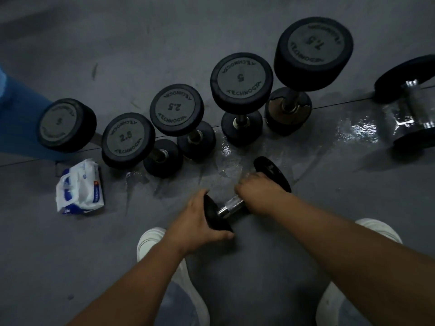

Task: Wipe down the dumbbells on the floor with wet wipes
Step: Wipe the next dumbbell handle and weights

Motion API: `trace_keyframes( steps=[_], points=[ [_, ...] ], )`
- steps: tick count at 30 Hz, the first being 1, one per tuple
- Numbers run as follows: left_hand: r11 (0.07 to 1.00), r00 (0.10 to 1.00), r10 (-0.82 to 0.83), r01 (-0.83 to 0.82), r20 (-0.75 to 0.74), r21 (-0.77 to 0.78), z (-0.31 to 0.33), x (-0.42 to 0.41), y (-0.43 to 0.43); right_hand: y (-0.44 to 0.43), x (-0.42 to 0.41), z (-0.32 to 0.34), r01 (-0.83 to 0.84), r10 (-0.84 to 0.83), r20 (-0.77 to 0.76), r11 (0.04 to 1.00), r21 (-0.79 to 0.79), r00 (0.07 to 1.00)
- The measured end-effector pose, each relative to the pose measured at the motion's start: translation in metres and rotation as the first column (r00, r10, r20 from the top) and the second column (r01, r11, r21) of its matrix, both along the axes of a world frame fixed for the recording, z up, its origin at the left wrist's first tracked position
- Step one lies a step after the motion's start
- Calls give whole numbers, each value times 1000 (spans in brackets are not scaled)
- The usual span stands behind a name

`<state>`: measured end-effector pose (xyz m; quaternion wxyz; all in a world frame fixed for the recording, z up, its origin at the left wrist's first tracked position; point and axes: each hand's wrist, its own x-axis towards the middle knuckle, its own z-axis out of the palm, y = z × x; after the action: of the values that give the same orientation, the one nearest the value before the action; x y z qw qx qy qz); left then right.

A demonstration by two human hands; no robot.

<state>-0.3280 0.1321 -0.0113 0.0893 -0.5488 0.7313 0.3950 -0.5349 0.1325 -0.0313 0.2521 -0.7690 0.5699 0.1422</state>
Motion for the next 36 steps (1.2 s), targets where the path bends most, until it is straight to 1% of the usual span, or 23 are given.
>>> trace_keyframes(
  steps=[1,3,5,7,9,10,13,14,16,17,18,19,20,21,23,24,25,27,28,29,31,33,36],
  points=[
    [999,1000,-1,2,-17,33,1,1,-4,2,0,1,9,-9,19,1000,-1,1000],
    [999,999,25,-23,-43,46,1,5,-7,3,8,5,86,-80,149,996,-34,986],
    [996,991,89,-90,-99,-6,1,9,-5,1,16,14,187,-156,266,977,-99,951],
    [988,988,87,-103,-130,-118,-1,11,-2,3,16,19,357,-297,283,914,-191,912],
    [988,995,44,-56,-85,-144,0,7,1,13,20,20,545,-488,273,814,-200,829],
    [991,999,26,-31,-43,-134,-1,5,2,17,28,19,571,-521,269,806,-157,810],
    [987,998,7,3,60,-162,-4,-1,6,21,49,17,376,-343,303,925,-60,889],
    [985,997,15,-3,71,-172,-5,-2,6,17,46,18,421,-378,318,904,-74,869],
    [985,997,42,-30,68,-172,-8,-1,6,12,31,18,657,-588,330,737,-157,738],
    [985,996,51,-39,68,-168,-9,-1,5,13,29,16,703,-639,313,693,-160,702],
    [985,996,53,-41,67,-165,-10,-1,4,14,33,17,647,-598,273,748,-149,754],
    [986,997,50,-40,62,-159,-10,-1,2,17,40,17,530,-494,245,841,-109,834],
    [987,998,45,-37,51,-157,-10,-1,0,23,46,15,449,-413,281,891,-74,866],
    [988,998,38,-31,41,-154,-12,-1,-1,24,47,16,443,-400,322,893,-71,858],
    [987,999,32,-26,39,-156,-13,0,-3,21,37,10,635,-545,405,762,-127,734],
    [987,999,36,-30,35,-156,-14,1,-4,19,34,5,670,-573,400,726,-158,715],
    [988,999,38,-33,27,-150,-15,2,-4,18,34,5,622,-541,359,765,-166,761],
    [990,999,34,-32,12,-138,-16,2,-5,20,33,4,410,-349,313,899,-155,883],
    [990,999,33,-31,12,-136,-15,2,-5,20,31,7,359,-302,304,921,-152,903],
    [990,999,36,-34,15,-136,-15,2,-6,17,26,6,377,-319,291,911,-167,902],
    [990,999,44,-41,21,-138,-14,2,-7,15,16,5,476,-418,247,836,-273,874],
    [990,999,41,-36,31,-134,-13,1,-8,17,20,5,429,-403,149,848,-312,903],
    [990,994,41,-26,101,-141,-8,-1,-12,16,24,1,410,-405,61,897,-164,912]
  ],
)
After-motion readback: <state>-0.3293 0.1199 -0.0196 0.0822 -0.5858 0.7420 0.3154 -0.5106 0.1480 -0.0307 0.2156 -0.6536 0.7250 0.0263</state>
